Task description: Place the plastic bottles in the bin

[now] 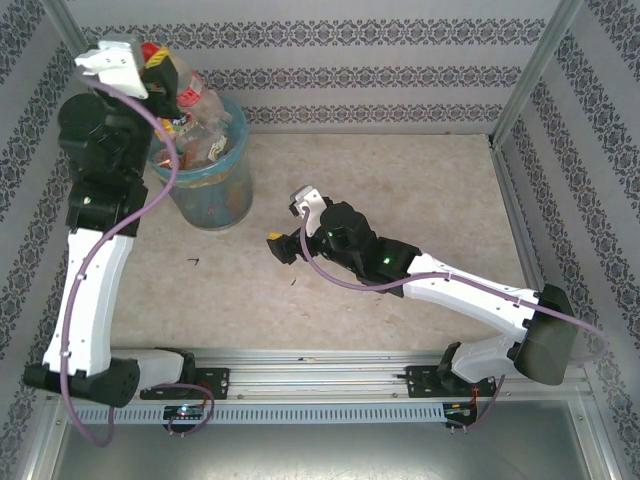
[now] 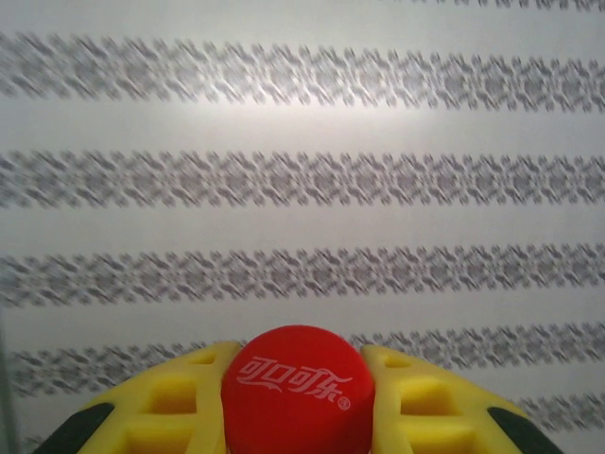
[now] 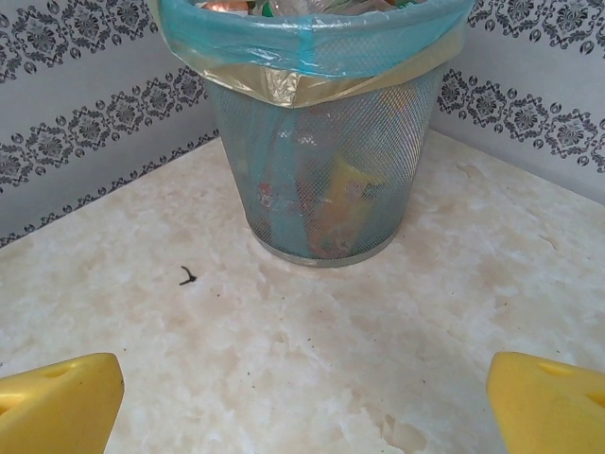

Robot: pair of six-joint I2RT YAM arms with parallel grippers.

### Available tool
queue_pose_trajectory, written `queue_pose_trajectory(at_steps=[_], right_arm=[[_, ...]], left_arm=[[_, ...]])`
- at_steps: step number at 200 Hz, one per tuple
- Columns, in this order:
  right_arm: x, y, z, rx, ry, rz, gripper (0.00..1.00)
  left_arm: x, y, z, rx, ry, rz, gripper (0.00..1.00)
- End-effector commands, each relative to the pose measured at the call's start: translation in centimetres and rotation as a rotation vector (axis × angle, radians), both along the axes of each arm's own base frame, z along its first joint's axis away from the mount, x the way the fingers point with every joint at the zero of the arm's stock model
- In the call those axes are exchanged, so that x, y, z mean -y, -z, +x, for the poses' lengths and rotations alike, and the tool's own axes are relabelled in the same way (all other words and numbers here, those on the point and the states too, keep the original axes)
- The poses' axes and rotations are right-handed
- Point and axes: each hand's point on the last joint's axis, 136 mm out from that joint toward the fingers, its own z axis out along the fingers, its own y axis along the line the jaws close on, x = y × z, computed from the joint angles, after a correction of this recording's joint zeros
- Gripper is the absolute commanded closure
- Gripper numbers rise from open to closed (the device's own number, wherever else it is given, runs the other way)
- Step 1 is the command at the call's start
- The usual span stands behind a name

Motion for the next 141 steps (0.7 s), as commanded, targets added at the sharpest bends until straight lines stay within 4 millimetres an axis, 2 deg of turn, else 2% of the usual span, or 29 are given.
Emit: queue_pose_trajectory(at_steps=[1, 43, 108, 141], right_arm=[[0.0, -0.3, 0.1, -0.007, -0.002, 0.017, 0.02], [0.1, 0.2, 0.1, -0.014, 0.001, 0.008, 0.02], [0.2, 1.2, 0.1, -0.034, 0.009, -0.006, 0.02], [0.0, 1.9, 0.2, -0.049, 0.009, -0.021, 0.02]], left_arm=[[-2.7, 0.6, -0.2, -0.043, -0.151, 0.047, 1.00], [-4.2, 4.7, 1.6, -0.224, -0.220, 0.078, 1.00], [-5.6, 14.3, 4.8, -0.552, -0.180, 0.021, 1.00], [-7.2, 18.2, 5.7, -0.615, -0.181, -0.037, 1.00]])
